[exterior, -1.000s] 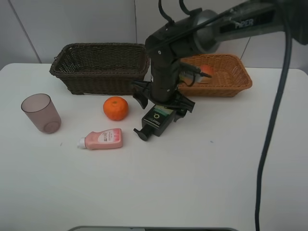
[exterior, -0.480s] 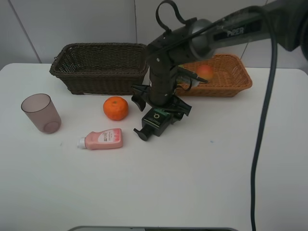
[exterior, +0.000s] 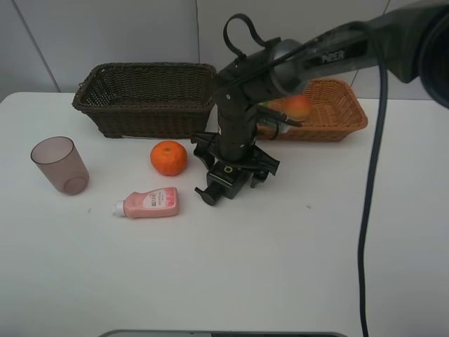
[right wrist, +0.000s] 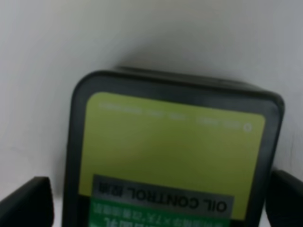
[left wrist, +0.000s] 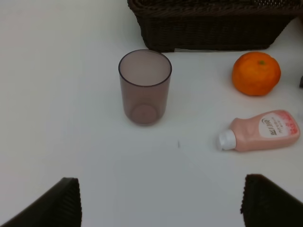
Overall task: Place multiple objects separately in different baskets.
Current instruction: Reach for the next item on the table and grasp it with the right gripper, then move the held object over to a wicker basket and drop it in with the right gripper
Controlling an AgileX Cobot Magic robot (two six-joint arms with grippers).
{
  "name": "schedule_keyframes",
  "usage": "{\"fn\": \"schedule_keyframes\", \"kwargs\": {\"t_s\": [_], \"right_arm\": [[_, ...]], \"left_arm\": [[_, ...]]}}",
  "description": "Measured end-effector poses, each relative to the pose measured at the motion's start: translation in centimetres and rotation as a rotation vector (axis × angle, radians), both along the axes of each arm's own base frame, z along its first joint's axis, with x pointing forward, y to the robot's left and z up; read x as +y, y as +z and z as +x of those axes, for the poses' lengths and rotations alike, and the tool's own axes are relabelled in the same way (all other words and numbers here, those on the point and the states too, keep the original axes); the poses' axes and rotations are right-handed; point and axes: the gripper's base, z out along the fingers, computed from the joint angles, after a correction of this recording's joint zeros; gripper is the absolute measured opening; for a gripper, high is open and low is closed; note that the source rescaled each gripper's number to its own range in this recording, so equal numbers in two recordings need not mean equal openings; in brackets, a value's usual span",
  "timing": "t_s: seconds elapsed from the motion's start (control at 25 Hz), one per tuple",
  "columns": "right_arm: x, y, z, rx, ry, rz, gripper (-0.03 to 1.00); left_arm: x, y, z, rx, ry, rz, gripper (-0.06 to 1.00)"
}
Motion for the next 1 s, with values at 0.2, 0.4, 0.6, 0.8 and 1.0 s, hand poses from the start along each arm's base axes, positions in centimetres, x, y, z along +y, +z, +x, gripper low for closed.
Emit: {"fn": "schedule_keyframes", "kwargs": {"t_s": [0.2, 0.4, 0.6, 0.8, 1.0], "right_arm": [[0.0, -0.05, 0.0, 0.0, 0.001, -0.001, 0.99], [-0.1, -0.15, -0.05, 0.007, 0.0, -0.013, 0.33], [-0.1, -0.15, -0.05, 0.008, 0.001, -0.013, 0.17], [-0.1, -0.15, -0.05, 0.008, 0.001, -0.013, 0.17], [-0.1, -0.15, -0.05, 0.008, 0.001, -0.013, 0.16]], "left_arm": [[0.01, 0.0, 0.0, 0.0, 0.0, 0.001, 0.81], [0.01, 0.0, 0.0, 0.0, 0.0, 0.001, 0.81], [0.01, 0.0, 0.0, 0.0, 0.0, 0.001, 0.81], [0.01, 0.0, 0.0, 0.0, 0.0, 0.001, 0.81], [0.01, 0.0, 0.0, 0.0, 0.0, 0.001, 0.81]]}}
